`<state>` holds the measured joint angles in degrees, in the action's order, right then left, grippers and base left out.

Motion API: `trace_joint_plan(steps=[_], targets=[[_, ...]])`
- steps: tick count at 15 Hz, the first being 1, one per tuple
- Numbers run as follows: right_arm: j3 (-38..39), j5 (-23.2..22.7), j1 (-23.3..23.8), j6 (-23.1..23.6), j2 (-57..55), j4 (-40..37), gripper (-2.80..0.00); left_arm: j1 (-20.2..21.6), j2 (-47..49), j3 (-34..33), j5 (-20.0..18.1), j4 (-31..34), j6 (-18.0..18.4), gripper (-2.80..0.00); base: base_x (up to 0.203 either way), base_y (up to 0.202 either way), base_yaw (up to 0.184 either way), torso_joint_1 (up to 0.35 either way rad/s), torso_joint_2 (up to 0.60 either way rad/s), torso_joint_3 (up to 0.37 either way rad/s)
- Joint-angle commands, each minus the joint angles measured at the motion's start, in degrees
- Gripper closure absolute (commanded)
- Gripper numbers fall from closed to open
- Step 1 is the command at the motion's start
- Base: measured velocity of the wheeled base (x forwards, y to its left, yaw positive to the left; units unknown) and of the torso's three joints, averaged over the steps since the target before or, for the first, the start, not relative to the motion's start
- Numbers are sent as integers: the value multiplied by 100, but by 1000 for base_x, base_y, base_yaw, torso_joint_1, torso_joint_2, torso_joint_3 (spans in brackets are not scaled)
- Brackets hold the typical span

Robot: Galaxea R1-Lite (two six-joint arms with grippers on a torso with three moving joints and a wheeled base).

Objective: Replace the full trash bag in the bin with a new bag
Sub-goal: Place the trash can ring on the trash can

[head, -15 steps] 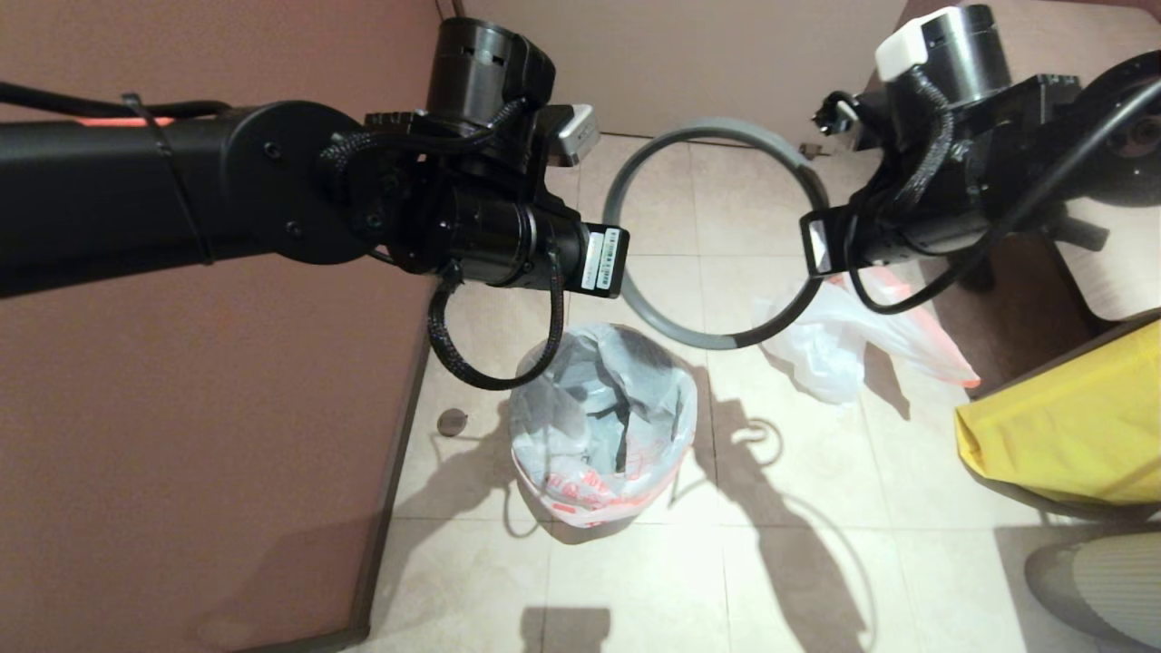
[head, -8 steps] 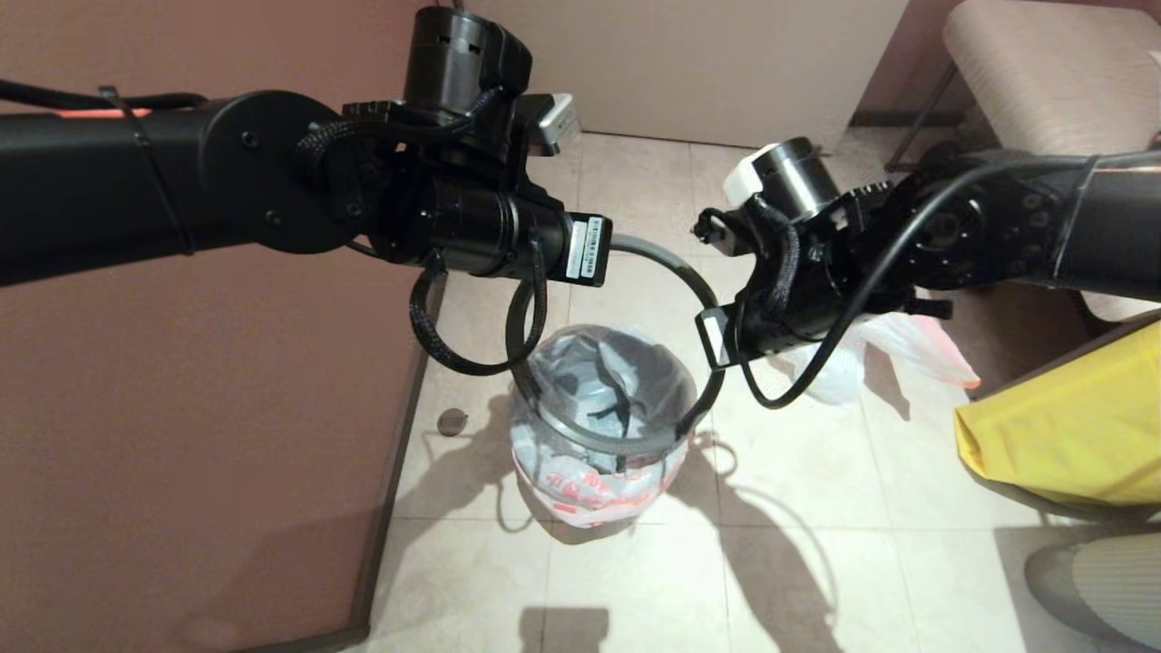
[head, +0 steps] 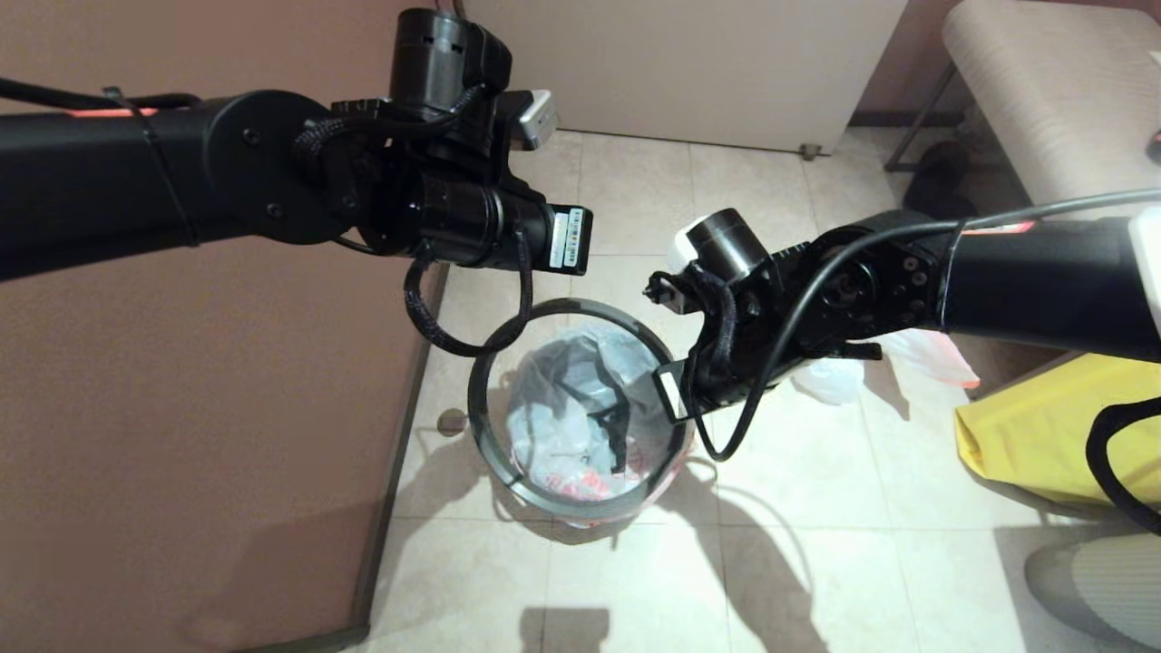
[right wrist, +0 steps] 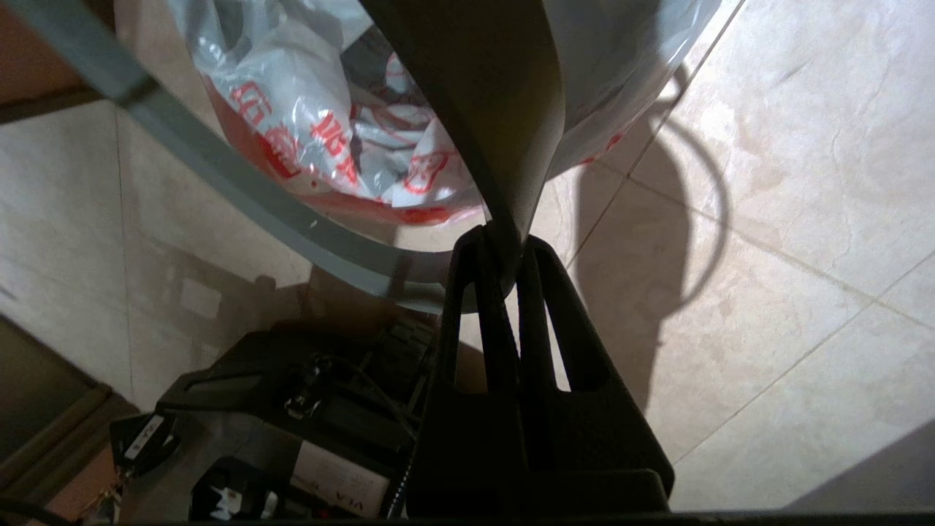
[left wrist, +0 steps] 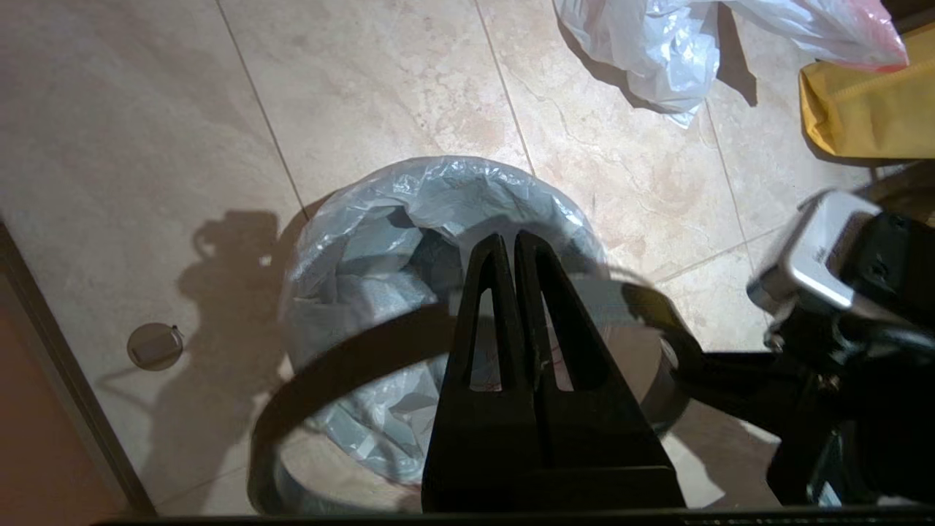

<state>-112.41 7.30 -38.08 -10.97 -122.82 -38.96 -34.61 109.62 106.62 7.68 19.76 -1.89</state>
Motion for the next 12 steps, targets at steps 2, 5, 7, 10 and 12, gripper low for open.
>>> trace_joint_plan(steps=[2,5,7,10,12], targets=[[0,-1,-8,-31,-150,-41,0,24,-19,-1,5,10,-4,0,0,0,0,0,0,0],[-8,18,196,-29,-553,375,0,33,-11,8,5,10,-4,0,0,0,0,0,0,0],[-34,-9,345,-21,-628,784,0,51,7,8,5,10,-4,0,0,0,0,0,0,0],[-19,-225,354,-11,-508,745,0,16,77,17,5,10,-4,0,0,0,0,0,0,0],[-24,-402,346,-11,-383,546,0,15,86,17,5,10,5,0,0,0,0,0,0,0]])
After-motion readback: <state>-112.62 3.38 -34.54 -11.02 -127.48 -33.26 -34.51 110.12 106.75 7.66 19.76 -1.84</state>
